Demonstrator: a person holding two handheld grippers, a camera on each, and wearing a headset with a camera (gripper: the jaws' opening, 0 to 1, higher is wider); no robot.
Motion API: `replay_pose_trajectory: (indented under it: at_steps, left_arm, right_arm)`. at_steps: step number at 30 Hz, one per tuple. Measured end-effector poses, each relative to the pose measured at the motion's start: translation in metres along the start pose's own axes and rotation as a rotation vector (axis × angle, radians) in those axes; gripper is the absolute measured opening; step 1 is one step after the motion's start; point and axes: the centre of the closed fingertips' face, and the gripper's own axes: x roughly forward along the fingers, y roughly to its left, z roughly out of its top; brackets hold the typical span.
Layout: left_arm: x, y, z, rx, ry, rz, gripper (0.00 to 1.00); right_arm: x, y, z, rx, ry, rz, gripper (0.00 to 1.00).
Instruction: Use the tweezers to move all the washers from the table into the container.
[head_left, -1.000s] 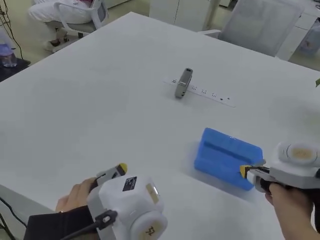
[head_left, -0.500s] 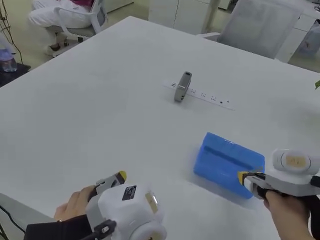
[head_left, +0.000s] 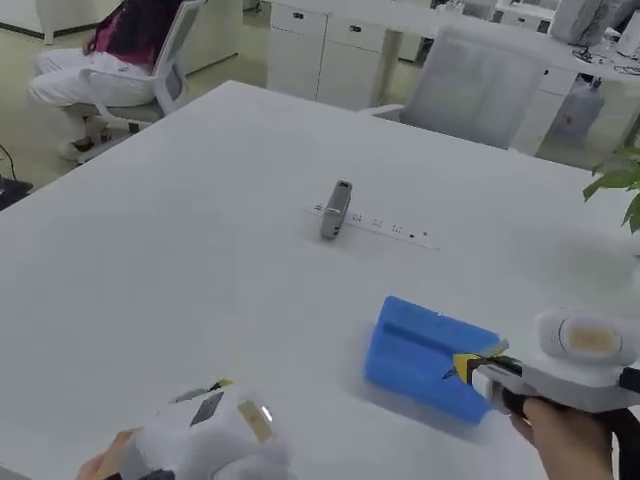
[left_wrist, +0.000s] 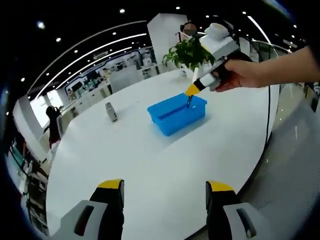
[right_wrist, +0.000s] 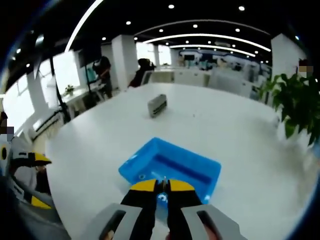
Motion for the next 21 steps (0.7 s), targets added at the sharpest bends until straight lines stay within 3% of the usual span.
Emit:
replay_pose_trajectory:
  at_steps: [3,5,7,12,16,19,21]
  left_arm:
    - [-0.006,-0.001,0.015,0.015,-0.016,-0.031,0.58]
    - [-0.009,-0.005,0.03,0.006,-0.058,-0.078,0.53]
    - [-0.013,-0.008,0.041,-0.01,-0.086,-0.109,0.48]
    - [-0.024,-0.023,0.08,-0.039,-0.177,-0.258,0.32]
    - [-0.029,-0.038,0.106,-0.038,-0.227,-0.366,0.13]
    - [-0.032,-0.045,0.124,-0.042,-0.27,-0.408,0.11]
    - [-0.036,-0.055,0.134,-0.035,-0.287,-0.47,0.09]
  right_arm:
    - [-0.013,0.012,0.003,-0.004,-0.007,0.037,0.04]
    - [-0.019,0.026,0.003,0.004,-0.026,0.084,0.04]
    - [-0.026,0.032,0.003,-0.002,-0.031,0.098,0.04]
    - [-0.047,0.062,-0.005,-0.02,-0.016,0.236,0.04]
    - [-0.062,0.083,-0.01,0.005,-0.013,0.3,0.04]
    - [-0.072,0.098,-0.021,-0.012,0.014,0.338,0.04]
    - [-0.077,0.109,-0.027,-0.018,0.03,0.368,0.04]
